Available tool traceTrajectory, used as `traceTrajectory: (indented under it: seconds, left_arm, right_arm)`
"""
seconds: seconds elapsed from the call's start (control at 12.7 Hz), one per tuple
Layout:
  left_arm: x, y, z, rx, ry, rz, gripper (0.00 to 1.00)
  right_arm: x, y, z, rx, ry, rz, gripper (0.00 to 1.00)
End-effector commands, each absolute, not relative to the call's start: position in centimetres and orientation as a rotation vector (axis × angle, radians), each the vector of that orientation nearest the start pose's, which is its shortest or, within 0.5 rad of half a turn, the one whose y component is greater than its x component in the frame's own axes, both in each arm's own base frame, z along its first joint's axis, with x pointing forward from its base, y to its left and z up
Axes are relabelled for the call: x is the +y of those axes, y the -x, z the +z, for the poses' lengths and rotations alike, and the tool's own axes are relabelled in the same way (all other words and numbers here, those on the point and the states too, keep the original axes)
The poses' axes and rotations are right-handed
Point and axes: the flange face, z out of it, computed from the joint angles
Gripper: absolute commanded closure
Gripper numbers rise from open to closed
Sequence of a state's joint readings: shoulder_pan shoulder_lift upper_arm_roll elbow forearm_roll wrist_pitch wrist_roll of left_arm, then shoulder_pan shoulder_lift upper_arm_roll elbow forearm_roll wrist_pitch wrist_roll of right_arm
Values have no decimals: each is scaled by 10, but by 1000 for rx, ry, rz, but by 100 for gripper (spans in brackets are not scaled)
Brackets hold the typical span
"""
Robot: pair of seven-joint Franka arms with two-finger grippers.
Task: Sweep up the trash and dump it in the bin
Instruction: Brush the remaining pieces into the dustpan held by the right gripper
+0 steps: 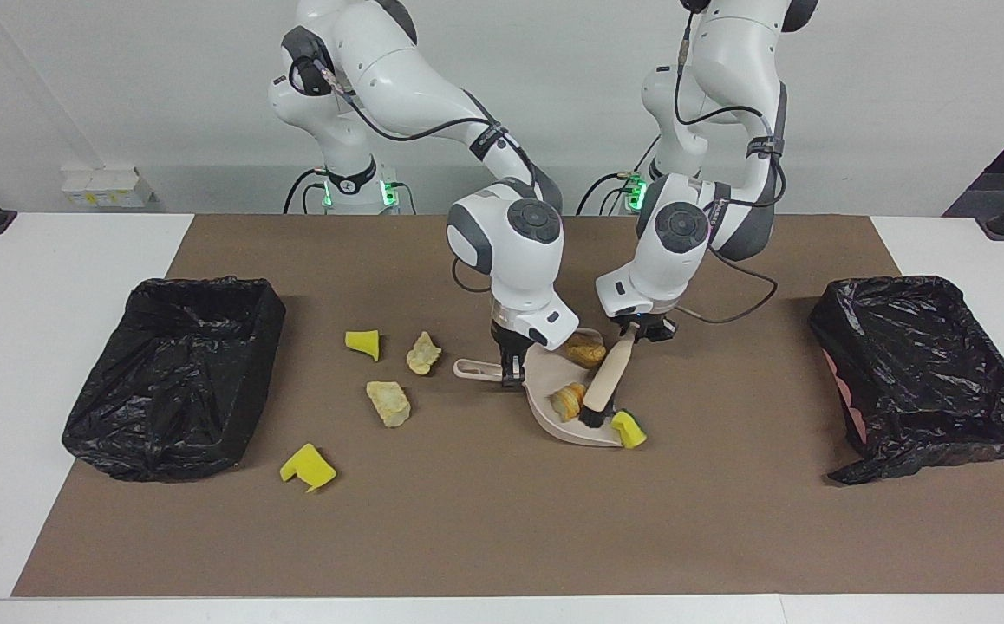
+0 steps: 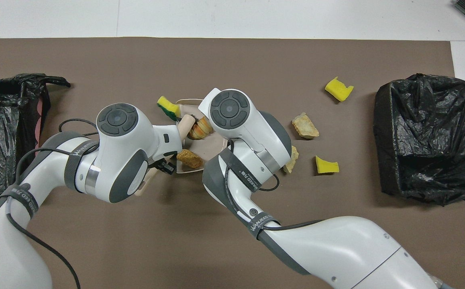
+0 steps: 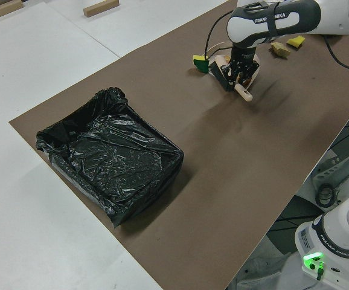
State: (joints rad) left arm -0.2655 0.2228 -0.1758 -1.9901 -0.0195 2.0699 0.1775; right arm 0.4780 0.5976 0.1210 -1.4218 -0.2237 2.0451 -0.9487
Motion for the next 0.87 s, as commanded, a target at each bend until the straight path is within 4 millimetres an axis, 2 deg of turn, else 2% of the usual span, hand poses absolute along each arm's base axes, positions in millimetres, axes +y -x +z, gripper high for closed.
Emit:
traceTrajectory:
  seconds: [0.0, 0.08, 0.16, 0.31, 0.39, 0.55, 0.63, 0.79]
  left_arm:
    - [-248, -513, 369, 950, 3065, 254, 100]
    - [-257, -509, 381, 958, 3073, 234, 100]
    - [-257, -510, 392, 955, 3078, 202, 100]
    - [-235, -516, 410, 879, 3099, 202, 100]
    - [-217, -522, 410, 818, 3115, 220, 100]
    - [-176, -533, 402, 680, 3150, 233, 100]
    - [-163, -531, 387, 602, 3159, 267, 100]
    - [-162, -518, 349, 582, 3160, 228, 100]
  right_arm:
    - [379, -602, 357, 2209, -2021, -4, 100]
    - [379, -602, 357, 2209, -2021, -1, 100]
    - [378, -603, 357, 2207, -2022, 0, 100]
    - [378, -604, 358, 2207, -2024, 3, 100]
    - [376, -605, 357, 2204, -2027, 2, 100]
    - [376, -605, 357, 2203, -2029, 5, 100]
    - [377, -605, 357, 2203, -2030, 10, 100]
    - [377, -605, 357, 2203, -2030, 13, 100]
